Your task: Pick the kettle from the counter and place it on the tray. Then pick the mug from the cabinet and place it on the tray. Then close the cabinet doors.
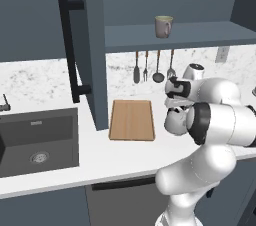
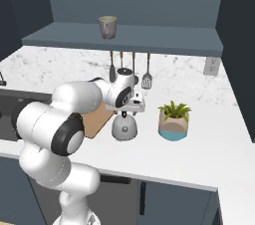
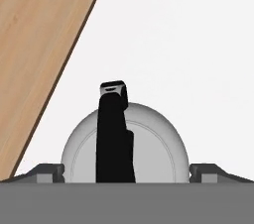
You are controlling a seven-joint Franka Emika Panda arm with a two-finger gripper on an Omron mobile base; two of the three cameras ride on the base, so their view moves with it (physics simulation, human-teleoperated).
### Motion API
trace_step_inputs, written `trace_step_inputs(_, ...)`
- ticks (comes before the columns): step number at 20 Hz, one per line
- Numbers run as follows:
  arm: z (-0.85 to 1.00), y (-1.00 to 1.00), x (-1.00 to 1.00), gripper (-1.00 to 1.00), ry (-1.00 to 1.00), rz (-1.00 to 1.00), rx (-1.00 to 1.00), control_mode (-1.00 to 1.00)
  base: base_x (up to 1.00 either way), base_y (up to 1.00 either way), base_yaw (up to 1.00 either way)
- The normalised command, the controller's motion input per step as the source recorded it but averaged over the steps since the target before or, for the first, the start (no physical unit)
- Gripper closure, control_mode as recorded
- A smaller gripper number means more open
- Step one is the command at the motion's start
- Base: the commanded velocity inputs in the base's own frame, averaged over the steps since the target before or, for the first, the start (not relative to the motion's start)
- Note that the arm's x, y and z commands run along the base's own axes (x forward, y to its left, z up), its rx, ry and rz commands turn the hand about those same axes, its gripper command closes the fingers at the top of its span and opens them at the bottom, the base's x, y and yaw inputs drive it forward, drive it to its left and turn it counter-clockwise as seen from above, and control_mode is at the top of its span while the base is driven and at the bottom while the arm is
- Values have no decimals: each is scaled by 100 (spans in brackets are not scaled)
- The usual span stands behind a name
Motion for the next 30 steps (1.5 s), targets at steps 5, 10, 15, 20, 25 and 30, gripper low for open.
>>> trace_step_inputs(5,-21,4,-4,100,1,0,0,-100,0,0,0)
trace_step_inputs(10,-3,5,-19,100,-1,0,0,-100,0,0,0)
trace_step_inputs(15,6,11,-31,100,-11,1,0,-100,0,0,0)
trace_step_inputs(20,42,24,-12,100,-21,14,-1,-100,0,0,0)
trace_step_inputs(25,52,37,2,100,-13,21,-3,-100,0,0,0)
trace_step_inputs(30,24,47,30,100,-2,21,0,-100,0,0,0)
